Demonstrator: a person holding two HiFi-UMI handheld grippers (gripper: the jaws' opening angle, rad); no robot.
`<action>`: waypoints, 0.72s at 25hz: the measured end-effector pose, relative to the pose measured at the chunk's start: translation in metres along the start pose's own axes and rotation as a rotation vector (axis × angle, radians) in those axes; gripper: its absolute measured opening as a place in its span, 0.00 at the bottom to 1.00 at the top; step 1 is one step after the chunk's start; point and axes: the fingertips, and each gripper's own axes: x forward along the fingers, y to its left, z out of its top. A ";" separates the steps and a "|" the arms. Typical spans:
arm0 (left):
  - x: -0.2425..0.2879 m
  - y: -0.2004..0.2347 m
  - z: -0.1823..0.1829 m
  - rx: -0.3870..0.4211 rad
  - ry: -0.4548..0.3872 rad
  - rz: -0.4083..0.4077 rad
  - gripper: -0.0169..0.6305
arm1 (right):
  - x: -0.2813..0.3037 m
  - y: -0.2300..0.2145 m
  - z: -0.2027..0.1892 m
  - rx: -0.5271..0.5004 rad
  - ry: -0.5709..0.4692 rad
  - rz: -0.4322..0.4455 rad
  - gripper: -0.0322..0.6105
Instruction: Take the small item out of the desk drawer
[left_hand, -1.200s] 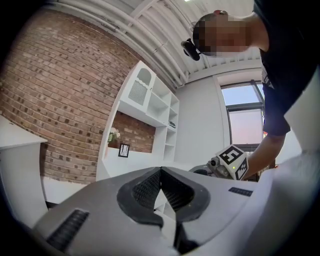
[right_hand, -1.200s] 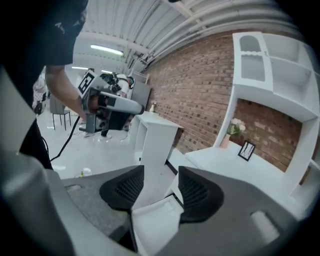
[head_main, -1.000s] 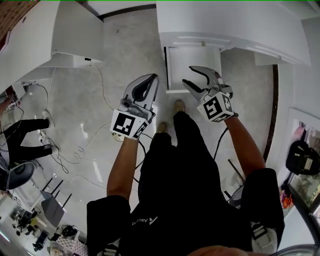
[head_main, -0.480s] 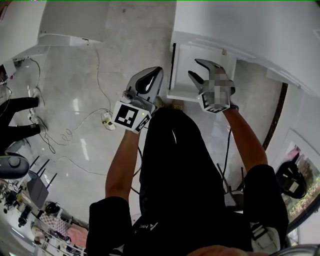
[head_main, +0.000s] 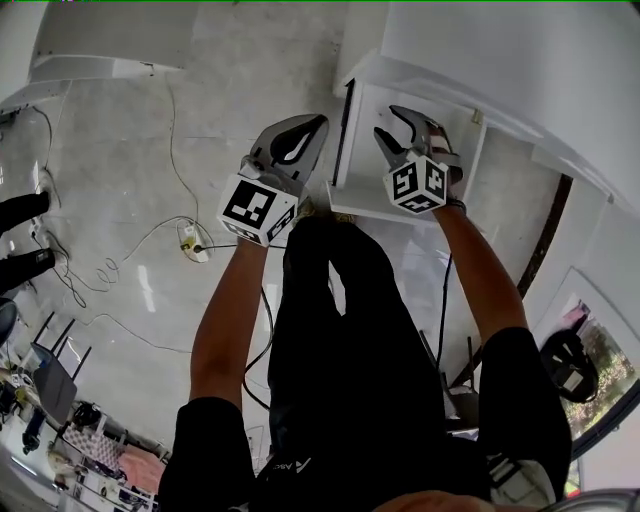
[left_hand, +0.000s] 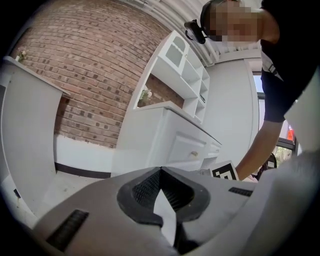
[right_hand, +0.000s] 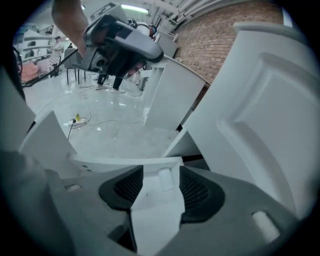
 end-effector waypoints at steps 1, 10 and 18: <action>0.002 0.003 -0.006 -0.001 0.004 -0.006 0.02 | 0.010 0.001 -0.006 -0.003 0.013 -0.004 0.39; 0.011 0.027 -0.054 -0.019 0.022 -0.034 0.02 | 0.080 0.005 -0.039 -0.047 0.084 -0.005 0.39; 0.011 0.044 -0.091 -0.026 0.037 -0.050 0.02 | 0.127 0.007 -0.059 -0.076 0.112 -0.025 0.41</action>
